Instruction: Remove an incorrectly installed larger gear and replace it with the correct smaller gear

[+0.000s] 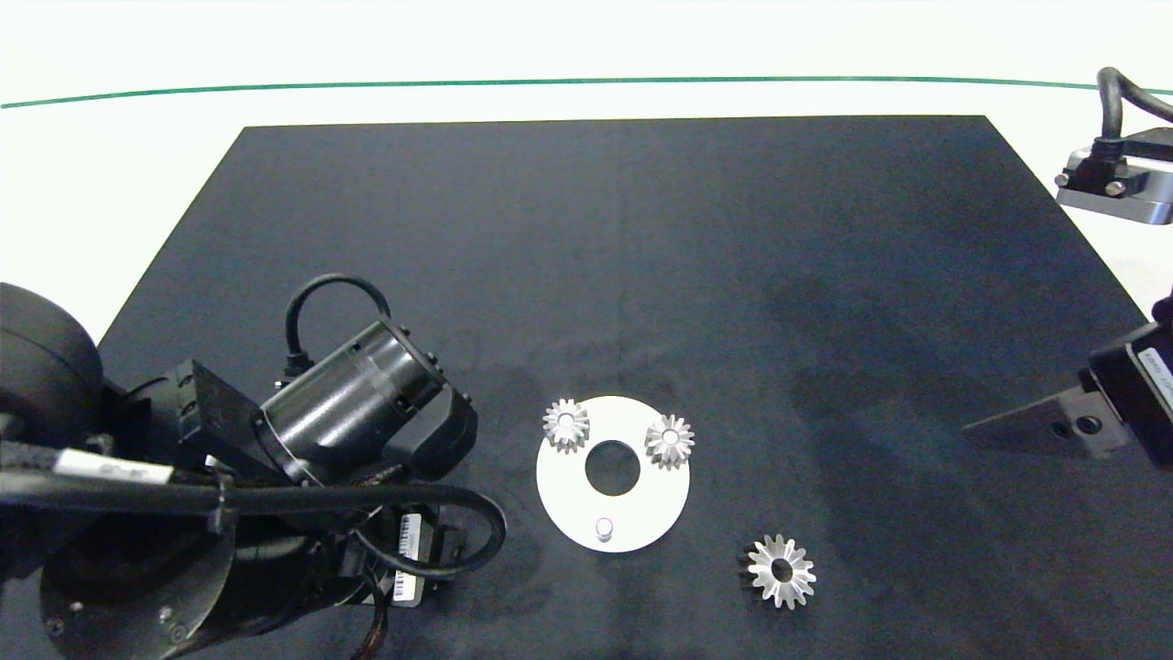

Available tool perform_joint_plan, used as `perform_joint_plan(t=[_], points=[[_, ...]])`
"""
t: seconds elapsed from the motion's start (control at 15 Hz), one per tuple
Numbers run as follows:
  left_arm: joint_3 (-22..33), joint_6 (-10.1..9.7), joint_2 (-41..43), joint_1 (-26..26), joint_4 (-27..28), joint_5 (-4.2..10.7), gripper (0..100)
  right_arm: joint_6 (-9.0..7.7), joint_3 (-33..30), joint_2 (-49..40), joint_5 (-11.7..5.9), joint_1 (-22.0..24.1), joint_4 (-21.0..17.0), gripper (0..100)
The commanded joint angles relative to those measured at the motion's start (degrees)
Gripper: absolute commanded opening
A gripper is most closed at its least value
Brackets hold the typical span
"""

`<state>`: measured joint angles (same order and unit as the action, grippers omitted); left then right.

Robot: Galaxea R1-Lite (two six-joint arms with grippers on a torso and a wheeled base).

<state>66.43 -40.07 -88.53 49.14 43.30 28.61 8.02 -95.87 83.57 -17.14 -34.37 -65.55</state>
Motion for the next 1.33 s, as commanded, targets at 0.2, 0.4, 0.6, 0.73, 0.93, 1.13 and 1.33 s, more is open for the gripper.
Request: perform_joint_plan(t=[0.2,0.4,0.6,0.73,0.93,1.13,1.33], points=[[-3.1,0.08,-2.3,-0.3,-1.6,0.13,100,0.06,0.2,0.5,-0.09,-0.1,-0.2,100],[-2.9,-0.45,-4.3,-0.2,-3.3,-0.66,100,0.06,0.5,0.5,-0.09,0.0,-0.1,100],[-3.1,-1.24,-6.4,-0.3,-4.6,-0.84,100,0.06,0.5,0.7,-0.09,0.0,-0.1,100],[-3.3,-1.33,-6.7,-0.4,-5.4,-1.45,100,0.06,0.5,0.8,-0.09,0.0,-0.1,100],[-3.3,-1.33,-6.7,-0.4,-5.8,-1.54,100,0.06,0.5,0.8,-0.09,0.0,-0.1,100],[-3.8,-1.33,-7.2,-0.4,-6.7,-3.74,98,0.06,0.5,0.8,-0.09,0.0,-0.1,100],[-3.8,-1.59,-7.2,-2.1,-6.8,-4.44,92,0.06,0.5,0.9,-0.09,0.0,-0.1,100]])
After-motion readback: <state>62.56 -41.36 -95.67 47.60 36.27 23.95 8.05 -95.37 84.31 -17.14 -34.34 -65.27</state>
